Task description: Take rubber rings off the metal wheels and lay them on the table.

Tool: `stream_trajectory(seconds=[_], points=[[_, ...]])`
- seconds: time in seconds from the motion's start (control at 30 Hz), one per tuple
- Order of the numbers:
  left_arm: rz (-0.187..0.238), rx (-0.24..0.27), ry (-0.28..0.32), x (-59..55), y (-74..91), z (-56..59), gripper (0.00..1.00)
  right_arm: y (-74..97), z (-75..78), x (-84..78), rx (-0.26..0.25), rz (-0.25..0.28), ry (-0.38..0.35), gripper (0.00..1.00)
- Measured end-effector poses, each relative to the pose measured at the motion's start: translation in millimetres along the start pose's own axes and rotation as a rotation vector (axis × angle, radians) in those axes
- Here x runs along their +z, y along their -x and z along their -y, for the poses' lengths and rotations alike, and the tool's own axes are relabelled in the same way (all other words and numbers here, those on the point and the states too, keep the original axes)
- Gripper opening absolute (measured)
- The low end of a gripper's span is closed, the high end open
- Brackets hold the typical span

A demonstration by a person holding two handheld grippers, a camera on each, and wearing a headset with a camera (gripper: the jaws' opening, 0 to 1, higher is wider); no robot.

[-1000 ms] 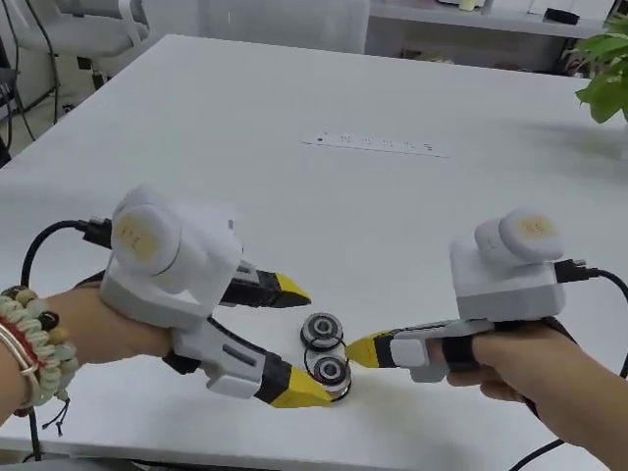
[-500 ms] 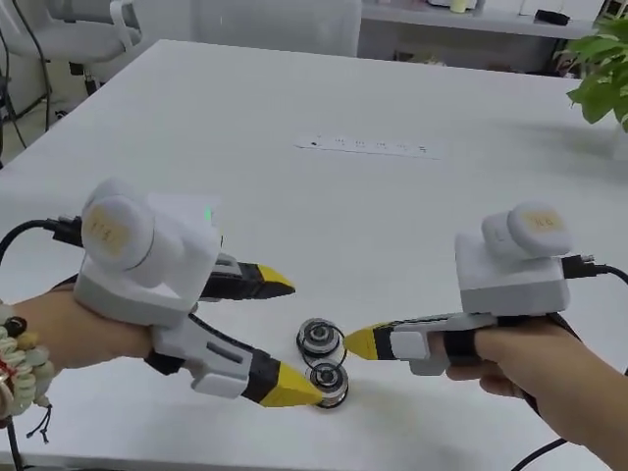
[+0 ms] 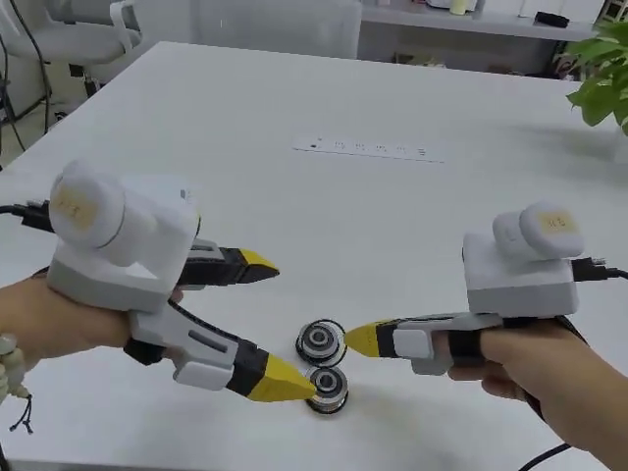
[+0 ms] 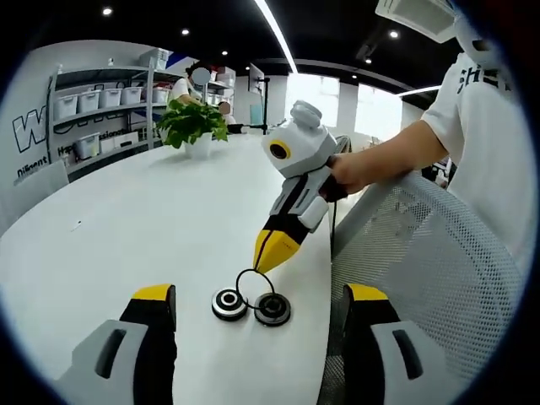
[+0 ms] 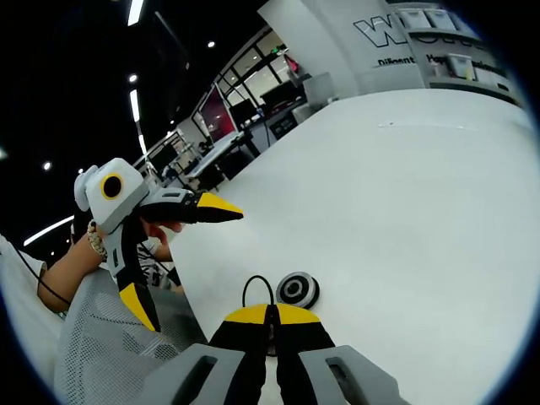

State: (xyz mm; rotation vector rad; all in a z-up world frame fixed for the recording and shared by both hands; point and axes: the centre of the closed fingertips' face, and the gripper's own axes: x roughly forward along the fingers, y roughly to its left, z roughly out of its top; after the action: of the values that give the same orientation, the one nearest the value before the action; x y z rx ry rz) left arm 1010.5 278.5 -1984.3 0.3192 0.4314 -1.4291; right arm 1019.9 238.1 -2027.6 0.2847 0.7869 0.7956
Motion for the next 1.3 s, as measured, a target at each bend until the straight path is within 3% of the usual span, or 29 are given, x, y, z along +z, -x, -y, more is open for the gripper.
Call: stream_trajectory(seconds=[0.2, 0.27, 0.43, 0.6, 0.7, 0.83, 1.0, 1.13, 1.3], points=[[0.041, 0.001, 0.011, 11.3, 21.6, 5.3, 0.84, -0.7, -1.6, 0.7, 0.005, 0.001, 0.003, 0.0], [0.041, 0.007, 0.022, 8.5, 32.1, 7.2, 0.85, -1.2, -2.0, -0.7, 0.007, -0.007, 0.008, 0.0], [0.035, 0.09, 0.043, -3.5, 59.1, 1.2, 0.87, -3.4, -6.4, -0.8, 0.02, -0.011, 0.014, 0.0], [0.046, 0.147, 0.064, -14.0, 75.2, 3.2, 0.87, -4.7, -12.3, -1.4, 0.032, -0.01, 0.024, 0.0], [0.048, 0.167, 0.079, -21.8, 78.9, 5.5, 0.87, -5.3, -15.7, -0.5, 0.044, -0.003, 0.028, 0.0], [0.051, 0.199, 0.151, -38.0, 76.6, 10.1, 0.87, -9.3, -22.9, 0.5, 0.066, 0.011, 0.04, 0.0], [0.064, 0.208, 0.177, -45.7, 73.8, 14.7, 0.88, -13.8, -28.1, 0.2, 0.08, 0.023, 0.082, 0.0], [0.056, 0.207, 0.176, -48.0, 71.0, 18.0, 0.88, -20.2, -35.7, -0.7, 0.085, 0.044, 0.149, 0.0], [0.05, 0.205, 0.18, -50.4, 67.7, 20.4, 0.85, -31.5, -44.2, -1.7, 0.086, 0.073, 0.288, 0.0]])
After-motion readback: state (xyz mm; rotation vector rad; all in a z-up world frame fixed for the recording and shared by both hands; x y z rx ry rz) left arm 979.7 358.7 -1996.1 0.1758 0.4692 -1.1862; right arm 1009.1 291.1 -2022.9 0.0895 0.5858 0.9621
